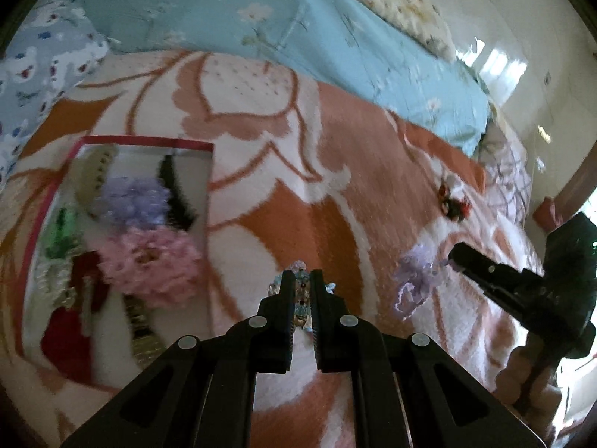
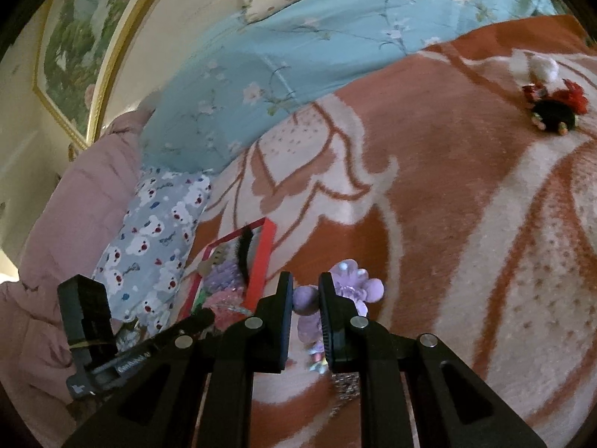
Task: Organize jewelry
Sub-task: 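Carry the pastel bracelet and lilac flower tie into the box and open both tools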
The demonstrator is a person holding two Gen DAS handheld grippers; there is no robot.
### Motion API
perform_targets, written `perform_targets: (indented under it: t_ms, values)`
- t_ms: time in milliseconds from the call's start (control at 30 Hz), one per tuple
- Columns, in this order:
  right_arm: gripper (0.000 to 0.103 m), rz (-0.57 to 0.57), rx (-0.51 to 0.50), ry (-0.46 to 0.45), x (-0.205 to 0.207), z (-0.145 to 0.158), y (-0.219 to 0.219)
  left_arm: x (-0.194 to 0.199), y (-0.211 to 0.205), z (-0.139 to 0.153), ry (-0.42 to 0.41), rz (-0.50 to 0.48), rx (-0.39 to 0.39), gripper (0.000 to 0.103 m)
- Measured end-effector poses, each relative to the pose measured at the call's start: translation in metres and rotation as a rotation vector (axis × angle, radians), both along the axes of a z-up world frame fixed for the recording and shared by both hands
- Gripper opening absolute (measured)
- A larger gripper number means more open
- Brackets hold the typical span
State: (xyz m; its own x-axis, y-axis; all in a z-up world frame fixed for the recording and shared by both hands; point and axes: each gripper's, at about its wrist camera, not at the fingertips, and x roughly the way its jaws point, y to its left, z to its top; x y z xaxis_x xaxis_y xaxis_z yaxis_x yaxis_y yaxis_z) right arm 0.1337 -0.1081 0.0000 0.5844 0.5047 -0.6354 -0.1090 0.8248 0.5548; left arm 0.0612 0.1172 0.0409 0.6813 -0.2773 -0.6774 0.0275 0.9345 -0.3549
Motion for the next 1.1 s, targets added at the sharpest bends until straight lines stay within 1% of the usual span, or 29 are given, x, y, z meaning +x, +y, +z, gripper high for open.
perform_targets:
  t_ms: [133,333,600,867,1100]
  values:
    - [0.013,0.036,0.0,0.002,-0.002,0.0,0.017,-0.022,0.021,0.006,-0.014,0.037,-0.016,0.007]
    - [0.013,0.086,-0.01,0.012,-0.003,-0.003,0.044,-0.044,0.049,0.01,-0.022,0.08,-0.027,0.007]
    - [0.013,0.166,-0.019,0.014,0.0,-0.001,0.087,-0.057,0.084,0.016,-0.035,0.14,-0.029,0.007]
    - [0.013,0.267,-0.015,-0.011,0.009,0.008,0.144,-0.068,0.116,0.016,-0.036,0.201,-0.03,0.007]
    - [0.013,0.334,-0.005,-0.003,0.013,0.002,0.183,-0.075,0.138,0.012,-0.03,0.251,-0.023,0.007]
